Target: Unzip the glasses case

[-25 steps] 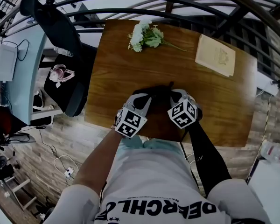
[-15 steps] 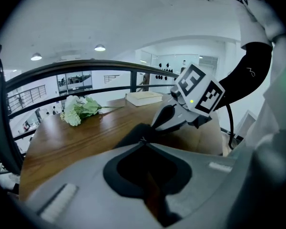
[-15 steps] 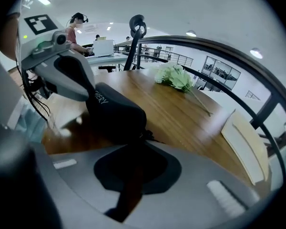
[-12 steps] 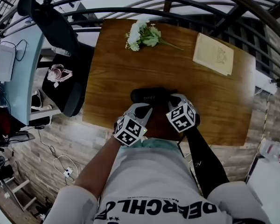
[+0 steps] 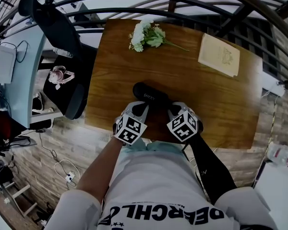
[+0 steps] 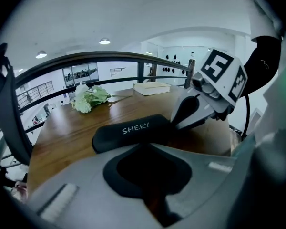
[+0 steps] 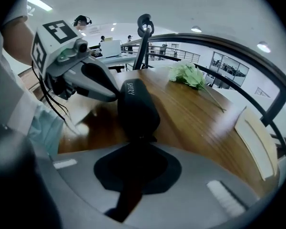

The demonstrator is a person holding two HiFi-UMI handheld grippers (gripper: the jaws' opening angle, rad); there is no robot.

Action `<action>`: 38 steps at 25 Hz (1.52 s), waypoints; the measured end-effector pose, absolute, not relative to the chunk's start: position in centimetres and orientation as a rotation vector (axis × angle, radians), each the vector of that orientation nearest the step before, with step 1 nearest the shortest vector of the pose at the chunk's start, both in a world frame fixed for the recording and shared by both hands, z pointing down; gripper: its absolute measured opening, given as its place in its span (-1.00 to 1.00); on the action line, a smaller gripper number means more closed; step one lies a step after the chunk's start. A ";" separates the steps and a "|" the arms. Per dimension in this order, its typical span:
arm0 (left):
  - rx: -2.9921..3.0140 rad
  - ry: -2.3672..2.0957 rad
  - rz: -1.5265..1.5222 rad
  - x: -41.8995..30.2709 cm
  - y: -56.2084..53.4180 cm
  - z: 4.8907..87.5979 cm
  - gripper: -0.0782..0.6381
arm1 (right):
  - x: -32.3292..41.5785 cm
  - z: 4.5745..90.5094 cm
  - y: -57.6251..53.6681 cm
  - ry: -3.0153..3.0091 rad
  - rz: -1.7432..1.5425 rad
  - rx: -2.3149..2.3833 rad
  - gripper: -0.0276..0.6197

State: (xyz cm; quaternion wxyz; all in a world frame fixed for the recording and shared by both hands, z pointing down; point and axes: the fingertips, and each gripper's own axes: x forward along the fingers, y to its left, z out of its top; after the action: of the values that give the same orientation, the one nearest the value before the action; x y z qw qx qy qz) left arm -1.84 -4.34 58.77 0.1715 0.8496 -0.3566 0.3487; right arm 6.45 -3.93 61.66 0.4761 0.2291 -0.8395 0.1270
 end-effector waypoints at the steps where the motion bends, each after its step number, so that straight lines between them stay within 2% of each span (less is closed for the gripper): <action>1: 2.397 -1.033 0.988 -2.3 -4.6 58.9 -0.78 | 6.0 61.7 -3.4 -2.055 0.306 0.539 -0.82; 6: 2.382 -1.066 1.002 -3.2 -4.8 58.2 -0.78 | 4.8 61.7 -2.1 -2.056 0.315 0.506 -0.82; 11: 2.548 -1.082 0.973 -0.2 -6.3 54.5 -0.78 | 4.9 61.7 -2.3 -2.054 0.308 0.505 -0.82; 15: 2.519 -1.043 1.005 1.3 -7.2 56.1 -0.78 | 5.0 61.8 -2.3 -2.050 0.312 0.516 -0.82; 18: 2.460 -1.078 0.897 1.1 -7.4 56.5 -0.77 | 5.0 61.6 -2.5 -2.050 0.302 0.524 -0.82; 38: 2.457 -1.000 0.856 1.1 -7.5 56.5 -0.77 | 6.0 61.5 -7.4 -1.950 -0.068 0.496 -0.82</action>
State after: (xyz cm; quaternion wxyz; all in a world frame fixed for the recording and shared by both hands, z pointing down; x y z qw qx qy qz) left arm 1.15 -7.50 56.51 0.1761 0.8676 -0.3533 0.3024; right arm 6.00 -7.45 61.51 0.5348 0.2082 -0.8184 -0.0285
